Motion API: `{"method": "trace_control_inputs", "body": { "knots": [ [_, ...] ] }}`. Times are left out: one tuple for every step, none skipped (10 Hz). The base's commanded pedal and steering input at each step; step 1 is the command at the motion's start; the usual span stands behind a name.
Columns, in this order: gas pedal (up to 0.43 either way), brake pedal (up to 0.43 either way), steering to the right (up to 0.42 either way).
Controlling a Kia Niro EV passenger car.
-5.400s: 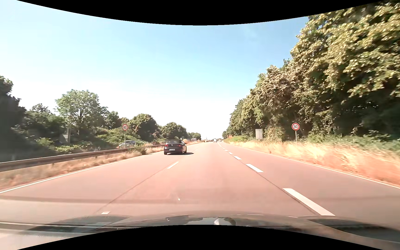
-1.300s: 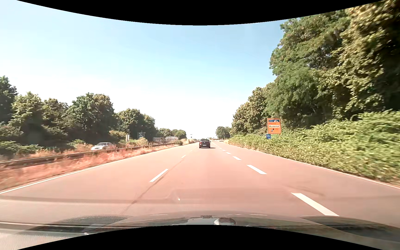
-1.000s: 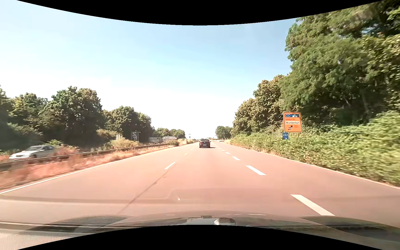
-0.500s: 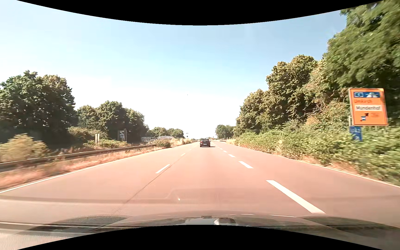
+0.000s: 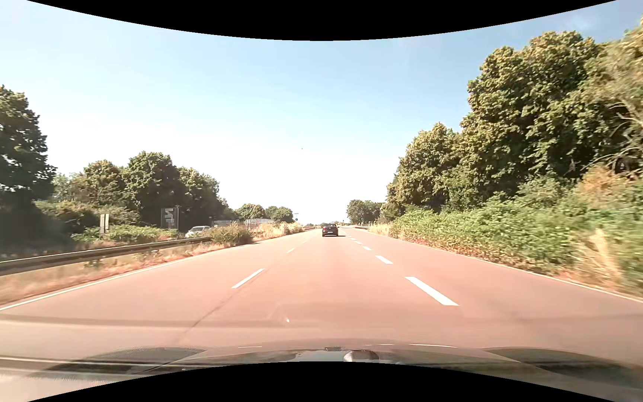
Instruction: Follow the waypoints while adhering to traffic rules and regulations
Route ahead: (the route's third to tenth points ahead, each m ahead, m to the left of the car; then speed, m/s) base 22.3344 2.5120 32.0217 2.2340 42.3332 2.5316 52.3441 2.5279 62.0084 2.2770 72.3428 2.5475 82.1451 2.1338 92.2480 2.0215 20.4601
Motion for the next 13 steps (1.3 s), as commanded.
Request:
{"method": "trace_control_inputs", "body": {
  "knots": [
    [0.157, 0.000, 0.000],
    [0.157, 0.000, 0.000],
    [0.157, 0.000, 0.000],
    [0.157, 0.000, 0.000],
    [0.157, 0.000, 0.000],
    [0.157, 0.000, 0.000],
    [0.157, 0.000, 0.000],
    [0.157, 0.000, 0.000],
    [0.157, 0.000, 0.000],
    [0.157, 0.000, 0.000],
    [0.157, 0.000, 0.000],
    [0.157, 0.000, 0.000],
    [0.157, 0.000, 0.000]
  ]
}}
